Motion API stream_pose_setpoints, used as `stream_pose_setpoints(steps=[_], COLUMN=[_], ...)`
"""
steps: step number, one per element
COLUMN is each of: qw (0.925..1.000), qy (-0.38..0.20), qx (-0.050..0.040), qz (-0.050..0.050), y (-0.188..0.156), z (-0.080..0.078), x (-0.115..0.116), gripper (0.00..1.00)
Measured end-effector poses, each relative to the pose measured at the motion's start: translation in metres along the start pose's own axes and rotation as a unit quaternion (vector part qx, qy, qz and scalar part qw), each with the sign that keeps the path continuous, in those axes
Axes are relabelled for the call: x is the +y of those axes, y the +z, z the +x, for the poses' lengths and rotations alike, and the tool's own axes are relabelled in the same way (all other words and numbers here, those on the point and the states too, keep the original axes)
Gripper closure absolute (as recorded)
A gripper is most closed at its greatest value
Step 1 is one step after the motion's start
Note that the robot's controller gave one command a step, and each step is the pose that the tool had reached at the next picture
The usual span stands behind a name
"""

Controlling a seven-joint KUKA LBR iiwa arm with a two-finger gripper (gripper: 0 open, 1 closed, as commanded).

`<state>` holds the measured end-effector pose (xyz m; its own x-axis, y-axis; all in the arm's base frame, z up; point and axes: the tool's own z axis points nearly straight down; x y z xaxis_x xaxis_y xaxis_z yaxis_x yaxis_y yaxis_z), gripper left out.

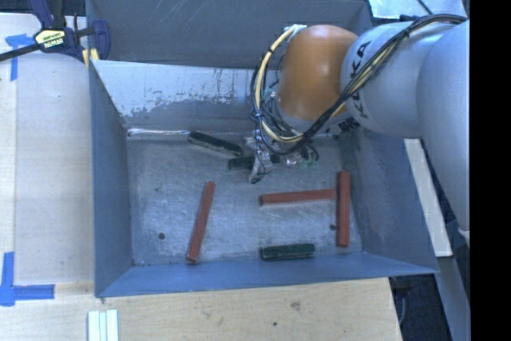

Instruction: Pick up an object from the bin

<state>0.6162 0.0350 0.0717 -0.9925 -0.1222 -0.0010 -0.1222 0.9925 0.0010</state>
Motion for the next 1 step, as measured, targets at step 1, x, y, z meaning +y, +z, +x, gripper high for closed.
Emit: stream_pose_setpoints(steps=[1], qw=[0.9988], qy=[-0.048], qx=[-0.0059], qz=[0.001], y=[-0.1462], z=[0.0053], x=[0.0030], gripper=[1.00])
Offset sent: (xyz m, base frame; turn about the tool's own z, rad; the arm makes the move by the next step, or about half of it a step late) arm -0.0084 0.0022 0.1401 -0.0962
